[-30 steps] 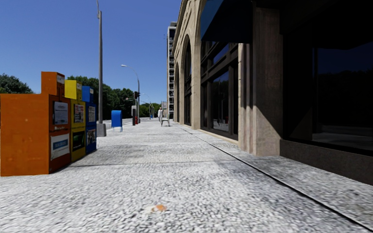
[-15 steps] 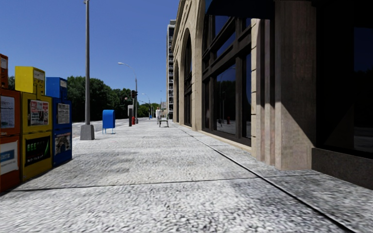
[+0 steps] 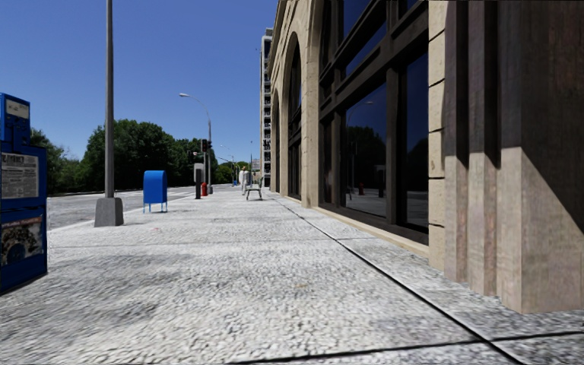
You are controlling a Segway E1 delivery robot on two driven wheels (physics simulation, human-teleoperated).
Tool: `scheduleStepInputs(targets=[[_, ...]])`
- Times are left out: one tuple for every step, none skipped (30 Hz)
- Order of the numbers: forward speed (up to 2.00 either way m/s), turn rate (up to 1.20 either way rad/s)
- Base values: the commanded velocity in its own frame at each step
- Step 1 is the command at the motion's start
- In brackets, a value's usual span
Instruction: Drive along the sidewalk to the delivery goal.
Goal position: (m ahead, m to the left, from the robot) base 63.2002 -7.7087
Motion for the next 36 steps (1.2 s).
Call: scheduleStepInputs(targets=[[1.92, 0.00], [1.92, 0.00], [1.92, 0.00], [1.92, 0.00], [1.92, 0.00], [1.92, 0.00], [1.92, 0.00], [1.92, 0.00], [1.92, 0.00], [1.92, 0.00], [1.92, 0.00], [1.92, 0.00], [1.92, 0.00], [1.92, 0.00], [1.92, 0.00], [1.92, 0.00], [1.92, 0.00], [1.92, 0.00], [1.92, 0.00], [1.92, 0.00], [1.92, 0.00], [1.92, 0.00], [1.92, 0.00], [1.92, 0.00], [1.92, 0.00], [1.92, 0.00], [1.92, 0.00], [1.92, 0.00], [1.92, 0.00], [1.92, 0.00], [1.92, 0.00], [1.92, 0.00], [1.92, 0.00], [1.92, 0.00], [1.92, 0.00], [1.92, 0.00]])
